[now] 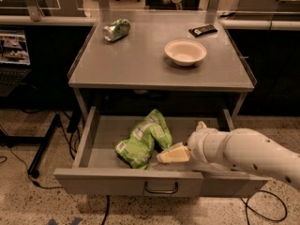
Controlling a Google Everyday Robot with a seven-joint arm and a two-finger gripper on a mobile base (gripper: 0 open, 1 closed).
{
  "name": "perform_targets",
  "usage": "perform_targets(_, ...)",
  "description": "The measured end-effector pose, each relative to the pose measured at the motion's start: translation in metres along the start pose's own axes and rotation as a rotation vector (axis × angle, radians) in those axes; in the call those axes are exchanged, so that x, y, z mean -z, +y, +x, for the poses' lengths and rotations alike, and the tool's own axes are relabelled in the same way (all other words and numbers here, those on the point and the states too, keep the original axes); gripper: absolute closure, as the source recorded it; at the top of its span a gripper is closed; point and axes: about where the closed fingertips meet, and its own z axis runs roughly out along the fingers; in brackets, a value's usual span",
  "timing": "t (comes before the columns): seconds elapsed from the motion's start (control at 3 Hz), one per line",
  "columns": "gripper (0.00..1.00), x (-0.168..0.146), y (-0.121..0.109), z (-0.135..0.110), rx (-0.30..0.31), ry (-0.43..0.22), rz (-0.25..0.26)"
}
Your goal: Pick green rice chip bag from top drawer and place on counter
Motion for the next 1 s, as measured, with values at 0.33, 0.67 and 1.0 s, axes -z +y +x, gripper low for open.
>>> perform_targets(0.33,0.0,-0.025,0.007,0.006,-0.052,-0.019,-0.019)
perform_targets(0.67,0.0,-0.042,0.012,0.005,-0.087,-0.035,-0.039)
perform_targets(1.0,0.0,-0.057,0.017,-0.01,-0.093,-0.056,-0.065)
